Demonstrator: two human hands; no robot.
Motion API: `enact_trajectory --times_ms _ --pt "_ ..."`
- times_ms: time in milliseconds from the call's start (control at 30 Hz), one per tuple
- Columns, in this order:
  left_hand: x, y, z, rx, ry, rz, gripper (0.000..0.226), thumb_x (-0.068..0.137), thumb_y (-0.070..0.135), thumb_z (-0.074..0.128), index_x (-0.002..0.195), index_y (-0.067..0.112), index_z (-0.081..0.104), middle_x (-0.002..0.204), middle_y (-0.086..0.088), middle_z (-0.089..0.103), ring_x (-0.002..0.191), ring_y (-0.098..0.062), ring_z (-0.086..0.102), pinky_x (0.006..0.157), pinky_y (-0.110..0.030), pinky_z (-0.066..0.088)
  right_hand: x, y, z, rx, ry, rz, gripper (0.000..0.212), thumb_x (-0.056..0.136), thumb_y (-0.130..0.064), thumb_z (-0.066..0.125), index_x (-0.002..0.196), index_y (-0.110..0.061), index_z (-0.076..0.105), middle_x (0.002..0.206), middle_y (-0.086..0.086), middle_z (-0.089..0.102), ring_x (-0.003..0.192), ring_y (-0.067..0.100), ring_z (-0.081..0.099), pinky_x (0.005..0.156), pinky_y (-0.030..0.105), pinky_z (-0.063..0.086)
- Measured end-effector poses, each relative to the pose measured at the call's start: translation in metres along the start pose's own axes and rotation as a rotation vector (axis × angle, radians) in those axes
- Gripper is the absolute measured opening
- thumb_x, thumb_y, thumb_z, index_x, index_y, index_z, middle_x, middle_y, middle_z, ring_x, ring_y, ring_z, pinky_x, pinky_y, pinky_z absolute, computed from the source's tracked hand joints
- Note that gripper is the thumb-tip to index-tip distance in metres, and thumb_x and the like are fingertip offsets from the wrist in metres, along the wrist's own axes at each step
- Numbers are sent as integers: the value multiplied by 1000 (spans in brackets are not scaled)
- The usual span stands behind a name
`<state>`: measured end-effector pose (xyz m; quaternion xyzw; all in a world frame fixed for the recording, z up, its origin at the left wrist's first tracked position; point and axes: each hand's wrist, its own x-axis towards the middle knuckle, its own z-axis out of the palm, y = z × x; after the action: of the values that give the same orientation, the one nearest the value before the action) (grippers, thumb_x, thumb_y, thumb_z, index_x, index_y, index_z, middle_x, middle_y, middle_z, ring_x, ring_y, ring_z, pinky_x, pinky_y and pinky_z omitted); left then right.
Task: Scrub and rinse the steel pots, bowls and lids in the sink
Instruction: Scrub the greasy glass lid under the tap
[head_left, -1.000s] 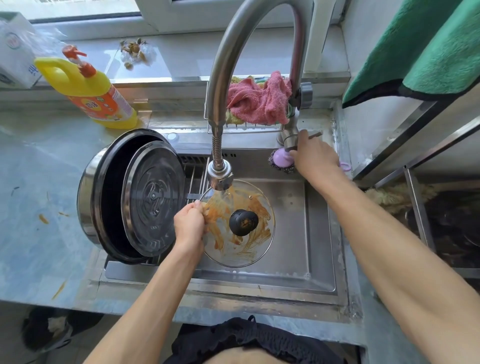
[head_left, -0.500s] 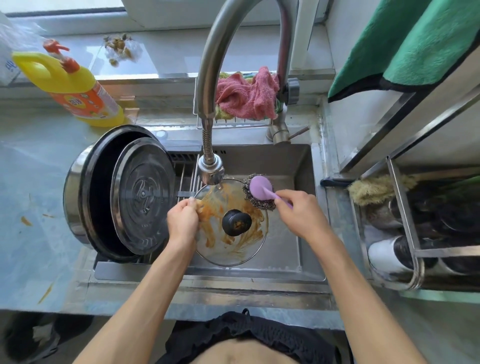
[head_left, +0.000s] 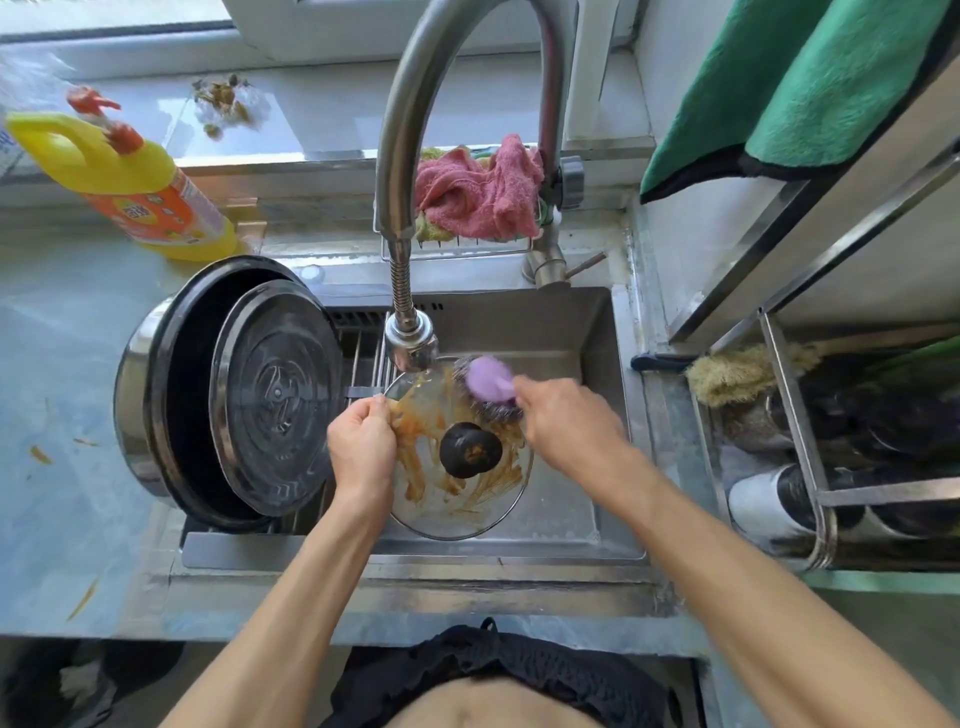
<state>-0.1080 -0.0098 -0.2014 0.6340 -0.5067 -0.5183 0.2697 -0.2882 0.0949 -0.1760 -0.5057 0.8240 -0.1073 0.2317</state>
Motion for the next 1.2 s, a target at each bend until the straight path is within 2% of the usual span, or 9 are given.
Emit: enact_trajectory --times_ms 67,167,267,433,600,667,800,1000,1200 --pt "-1 1 0 2 2 10 40 104 19 49 67 13 63 59 7 55 59 -9 48 60 -28 42 -4 -5 4 6 -50 -66 35 98 -19 45 129 -32 55 89 10 66 75 36 64 66 44 54" --pt "-1 -1 2 -32 17 -21 40 104 18 50 66 15 63 54 12 56 55 -7 48 58 -27 41 -3 3 7 16 10 59 30 100 -20 41 125 -26 56 93 11 68 79 35 64 69 47 56" --pt "-2 -1 1 -72 48 -64 40 104 18 50 66 16 61 54 12 54 56 -7 48 57 -26 40 -16 6 19 37 -12 34 33 101 -20 42 130 -30 54 91 10 67 78 34 65 67 43 55" --pt "-7 -2 4 -66 40 -131 41 106 22 48 67 15 58 58 7 54 53 -4 51 52 -20 44 -20 40 19 266 87 302 30 103 -28 41 124 -35 60 77 3 66 66 23 62 59 39 54" --pt "-6 -6 4 -40 96 -135 38 106 25 48 71 13 58 69 -1 55 70 -17 51 67 -34 48 -56 5 14 293 138 108 29 103 -31 40 124 -40 58 71 2 63 61 23 56 50 33 39" --pt "-9 -5 6 -23 121 -97 35 105 22 49 73 12 59 70 -1 56 69 -16 51 67 -34 47 -58 -5 21 208 92 65 26 102 -31 39 120 -36 58 81 5 66 68 29 58 55 35 43" --pt "-16 -5 8 -28 95 -79 26 102 19 52 80 9 60 75 -3 61 70 -18 60 66 -36 55 -46 -9 26 190 97 182 24 102 -28 39 116 -33 57 89 12 68 81 40 62 59 39 44" --pt "-23 -5 -13 -90 61 -62 18 106 15 51 99 4 63 91 -10 72 84 -21 74 73 -36 63 -39 -17 18 153 74 160 21 102 -26 35 109 -27 55 89 13 66 82 40 60 62 40 45" --pt "-31 -7 -22 -159 76 -63 16 105 18 52 94 11 61 85 -5 75 78 -18 76 60 -29 58 -34 -16 14 117 20 179 18 100 -21 37 106 -23 54 88 15 64 79 38 58 62 39 44"
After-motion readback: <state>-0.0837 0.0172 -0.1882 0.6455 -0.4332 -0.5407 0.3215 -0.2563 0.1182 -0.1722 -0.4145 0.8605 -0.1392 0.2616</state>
